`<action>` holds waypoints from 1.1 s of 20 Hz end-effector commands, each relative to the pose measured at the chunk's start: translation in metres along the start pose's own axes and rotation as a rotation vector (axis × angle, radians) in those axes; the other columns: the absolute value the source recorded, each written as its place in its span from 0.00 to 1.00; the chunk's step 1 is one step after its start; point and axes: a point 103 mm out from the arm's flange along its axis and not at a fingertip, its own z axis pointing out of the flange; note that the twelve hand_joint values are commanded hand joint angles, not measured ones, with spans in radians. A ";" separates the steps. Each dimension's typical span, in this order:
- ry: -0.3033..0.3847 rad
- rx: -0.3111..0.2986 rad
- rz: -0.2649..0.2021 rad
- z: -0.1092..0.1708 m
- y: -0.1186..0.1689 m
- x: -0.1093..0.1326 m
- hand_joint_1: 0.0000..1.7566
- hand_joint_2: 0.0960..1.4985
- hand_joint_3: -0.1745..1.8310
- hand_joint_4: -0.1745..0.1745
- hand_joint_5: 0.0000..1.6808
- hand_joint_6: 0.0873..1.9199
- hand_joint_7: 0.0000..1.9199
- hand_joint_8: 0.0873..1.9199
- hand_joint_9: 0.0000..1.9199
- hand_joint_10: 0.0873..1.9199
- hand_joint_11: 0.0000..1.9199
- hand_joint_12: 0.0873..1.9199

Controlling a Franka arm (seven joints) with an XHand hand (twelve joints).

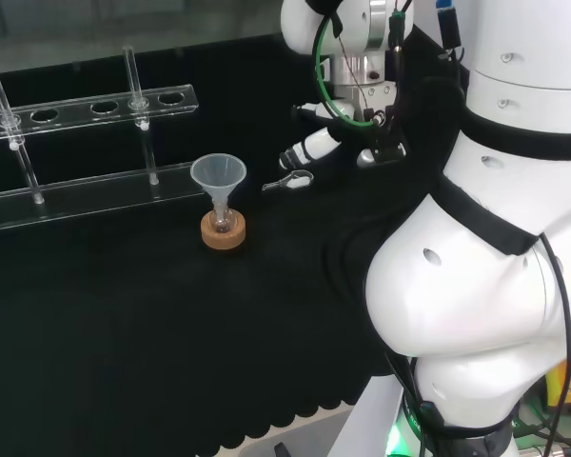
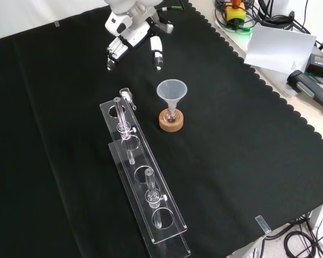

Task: Pick up the weighing funnel.

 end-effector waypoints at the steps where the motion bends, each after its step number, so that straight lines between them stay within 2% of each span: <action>1: -0.014 -0.008 0.004 0.012 0.018 0.001 0.20 0.44 0.10 0.40 0.01 0.00 0.07 0.17 0.05 0.37 0.00 0.56; 8: -0.031 -0.008 -0.011 0.019 0.041 0.005 0.22 0.44 0.10 0.41 0.03 0.00 0.08 0.18 0.07 0.37 0.00 0.56; 16: -0.014 -0.002 -0.002 0.027 0.052 0.003 0.23 0.45 0.10 0.43 0.06 0.00 0.10 0.19 0.08 0.36 0.00 0.57; 22: -0.012 0.004 0.022 0.036 0.055 -0.005 0.24 0.45 0.10 0.45 0.10 0.00 0.13 0.19 0.10 0.35 0.00 0.58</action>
